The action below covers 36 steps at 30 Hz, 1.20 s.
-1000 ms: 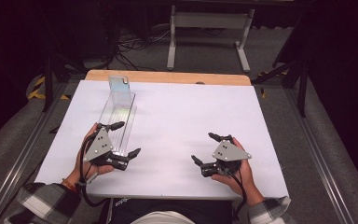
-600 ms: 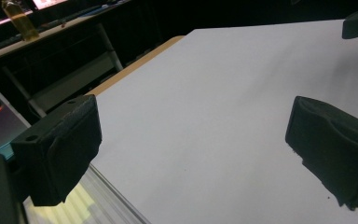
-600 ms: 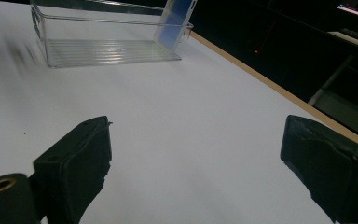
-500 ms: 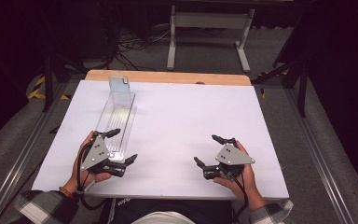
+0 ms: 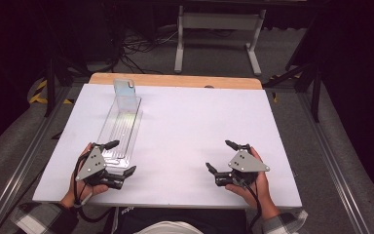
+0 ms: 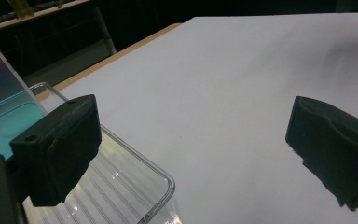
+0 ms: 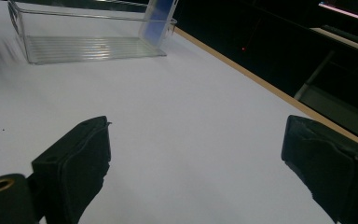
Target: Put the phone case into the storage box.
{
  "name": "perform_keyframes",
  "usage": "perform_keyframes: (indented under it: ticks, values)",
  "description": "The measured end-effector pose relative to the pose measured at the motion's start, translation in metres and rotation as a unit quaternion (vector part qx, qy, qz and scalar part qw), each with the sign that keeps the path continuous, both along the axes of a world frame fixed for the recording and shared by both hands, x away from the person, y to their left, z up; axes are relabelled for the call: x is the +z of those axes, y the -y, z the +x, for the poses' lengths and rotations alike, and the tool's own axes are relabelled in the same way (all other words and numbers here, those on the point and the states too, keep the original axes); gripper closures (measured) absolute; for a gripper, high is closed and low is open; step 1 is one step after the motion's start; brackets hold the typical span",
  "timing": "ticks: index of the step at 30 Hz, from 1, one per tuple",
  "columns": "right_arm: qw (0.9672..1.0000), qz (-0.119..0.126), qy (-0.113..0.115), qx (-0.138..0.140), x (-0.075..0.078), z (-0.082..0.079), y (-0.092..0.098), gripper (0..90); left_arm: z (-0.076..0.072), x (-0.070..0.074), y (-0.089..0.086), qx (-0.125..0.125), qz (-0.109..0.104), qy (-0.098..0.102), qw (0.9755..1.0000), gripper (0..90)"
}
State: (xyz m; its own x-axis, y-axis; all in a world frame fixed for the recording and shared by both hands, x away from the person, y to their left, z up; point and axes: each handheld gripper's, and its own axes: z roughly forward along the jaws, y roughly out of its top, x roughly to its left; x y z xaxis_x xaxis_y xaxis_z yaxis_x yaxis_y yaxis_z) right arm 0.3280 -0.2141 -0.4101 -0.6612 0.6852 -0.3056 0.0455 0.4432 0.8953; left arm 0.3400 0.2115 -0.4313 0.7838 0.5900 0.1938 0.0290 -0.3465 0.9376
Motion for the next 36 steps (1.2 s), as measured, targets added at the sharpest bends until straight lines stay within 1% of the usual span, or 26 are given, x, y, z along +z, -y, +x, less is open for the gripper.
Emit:
perform_keyframes:
  ticks: [1, 4, 6, 9, 10, 11, 12, 14, 15, 16, 18, 20, 23, 25, 29, 32, 33, 34, 36]
  values:
    - [1.0, 0.006, -0.003, 0.0, 0.0008, -0.0003, 0.0006, 8.4, -0.0001, -0.0004, 0.0003, 0.002, -0.001, -0.003, 1.0, 3.9]
    - [1.0, 0.007, -0.001, 0.002, 0.0016, -0.0006, 0.001, 8.3, 0.0005, -0.0003, -0.0004, 0.004, -0.003, -0.007, 1.0, 3.9]
    - [0.9999, 0.009, -0.002, 0.005, 0.0014, -0.0009, 0.0016, 8.4, 0.0011, 0.0003, 0.0001, 0.007, -0.003, -0.003, 1.0, 4.0]
    - [1.0, 0.002, 0.001, 0.004, -0.0013, -0.0009, 0.001, 8.5, 0.0017, 0.0022, 0.0008, 0.009, 0.004, -0.001, 1.0, 4.0]
    - [1.0, -0.001, 0.001, 0.006, -0.0022, -0.0004, 0.0009, 8.6, 0.0019, 0.0028, 0.0007, 0.008, 0.003, -0.001, 1.0, 4.0]
    - [1.0, -0.005, 0.0, 0.007, -0.0029, -0.0004, 0.0004, 8.6, 0.0017, 0.0034, 0.0009, 0.01, -0.004, -0.001, 0.9999, 4.0]
    - [0.9999, -0.011, 0.0, 0.006, -0.0038, -0.0005, -0.0009, 8.5, 0.0015, 0.0043, 0.0003, 0.008, 0.001, 0.002, 1.0, 4.1]
    - [0.9999, -0.012, 0.0, 0.007, -0.004, -0.0007, -0.0015, 8.5, 0.0004, 0.0045, 0.0001, 0.009, -0.001, 0.003, 1.0, 4.1]
    - [0.9999, -0.012, 0.001, 0.008, -0.0039, -0.0019, -0.003, 8.6, -0.0005, 0.0048, -0.0003, 0.006, -0.003, 0.001, 1.0, 4.1]
    - [0.9998, -0.015, 0.004, 0.008, -0.0035, -0.0028, -0.0041, 8.5, -0.0011, 0.0052, -0.0007, 0.004, -0.001, 0.003, 1.0, 4.1]
    - [0.9999, -0.013, 0.004, 0.009, -0.003, -0.0029, -0.0059, 8.6, -0.0011, 0.0055, -0.0009, 0.004, -0.001, 0.008, 1.0, 4.2]
    - [0.9999, -0.014, 0.005, 0.008, -0.0032, -0.0024, -0.0068, 8.6, -0.0011, 0.0057, -0.0005, 0.003, -0.005, 0.004, 1.0, 4.3]
    - [0.9998, -0.017, 0.002, 0.006, -0.005, 0.0003, -0.0064, 8.5, 0.0003, 0.0061, -0.0006, 0.002, -0.001, 0.006, 1.0, 4.3]
    - [0.9999, -0.015, 0.0, 0.006, -0.0053, 0.0007, -0.0052, 8.6, 0.0003, 0.0062, -0.0005, 0.002, 0.0, 0.006, 1.0, 4.3]
    - [0.9998, -0.017, 0.003, 0.005, -0.0053, -0.0004, -0.0047, 8.6, 0.0001, 0.0066, 0.0007, 0.002, -0.004, 0.005, 1.0, 4.3]
    - [0.9998, -0.017, 0.003, 0.006, -0.0051, 0.0, -0.0045, 8.6, 0.0002, 0.0074, -0.0003, 0.002, 0.002, 0.01, 0.9999, 4.4]
    - [0.9998, -0.017, 0.003, 0.006, -0.0051, 0.0001, -0.0046, 8.5, 0.0001, 0.0069, 0.0, 0.002, -0.005, 0.005, 1.0, 4.4]
    - [0.9998, -0.019, 0.004, 0.006, -0.0052, 0.0001, -0.0046, 8.6, 0.0007, 0.007, -0.0008, 0.005, -0.002, 0.005, 1.0, 4.4]
    - [0.9998, -0.018, 0.003, 0.006, -0.0055, 0.0003, -0.0045, 8.5, 0.0004, 0.0069, -0.0006, 0.006, -0.005, 0.005, 1.0, 4.4]
